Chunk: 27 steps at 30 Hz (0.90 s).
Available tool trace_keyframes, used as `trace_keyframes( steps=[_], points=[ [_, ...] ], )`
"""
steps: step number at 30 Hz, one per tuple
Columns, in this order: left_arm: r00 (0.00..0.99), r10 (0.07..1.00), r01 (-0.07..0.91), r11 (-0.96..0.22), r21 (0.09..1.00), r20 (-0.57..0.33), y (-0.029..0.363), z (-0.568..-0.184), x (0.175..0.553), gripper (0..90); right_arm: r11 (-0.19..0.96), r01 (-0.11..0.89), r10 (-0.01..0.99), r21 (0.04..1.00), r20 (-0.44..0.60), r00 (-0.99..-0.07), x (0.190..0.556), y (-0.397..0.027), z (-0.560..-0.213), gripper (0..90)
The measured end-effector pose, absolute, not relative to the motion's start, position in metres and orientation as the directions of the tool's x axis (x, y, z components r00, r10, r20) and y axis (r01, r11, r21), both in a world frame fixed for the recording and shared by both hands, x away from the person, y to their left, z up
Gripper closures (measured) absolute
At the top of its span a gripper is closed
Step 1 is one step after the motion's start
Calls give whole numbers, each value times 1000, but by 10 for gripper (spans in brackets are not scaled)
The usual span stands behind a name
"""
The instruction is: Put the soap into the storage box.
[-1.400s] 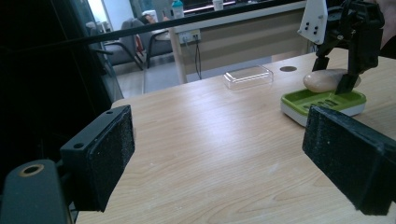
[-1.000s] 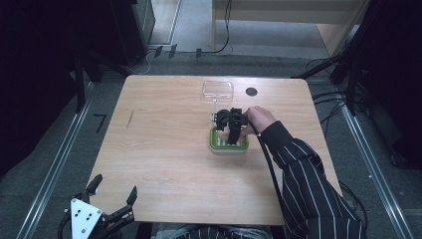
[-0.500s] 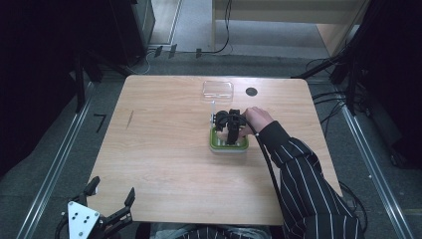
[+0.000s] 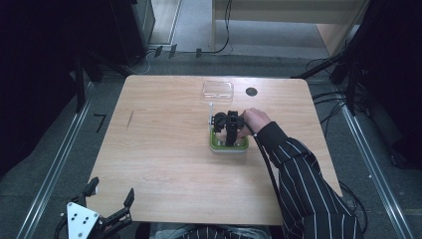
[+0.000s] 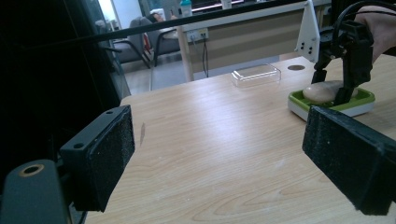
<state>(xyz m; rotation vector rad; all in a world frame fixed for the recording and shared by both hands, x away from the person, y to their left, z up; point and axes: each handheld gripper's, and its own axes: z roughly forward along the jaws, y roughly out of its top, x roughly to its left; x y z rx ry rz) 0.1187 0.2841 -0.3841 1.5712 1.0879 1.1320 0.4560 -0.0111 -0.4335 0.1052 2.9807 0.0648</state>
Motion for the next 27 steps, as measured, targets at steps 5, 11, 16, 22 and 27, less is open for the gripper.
trace_keyframes(
  steps=[5,11,16,22,27],
  points=[
    [197,962,151,-220,964,189,284,-384,119,96,997,64,69,39,-159,-985,456,-11,-436,325],
    [197,962,151,-220,964,189,284,-384,119,95,997,67,72,39,-157,-985,457,-10,-438,324],
    [197,962,151,-221,964,189,284,-384,119,96,997,66,72,41,-155,-985,458,-11,-438,324],
    [197,962,151,-221,964,189,284,-384,119,96,997,68,74,42,-152,-986,458,-11,-438,324],
    [197,962,150,-220,964,189,284,-384,119,96,996,72,77,43,-149,-986,458,-12,-438,323]
  ],
)
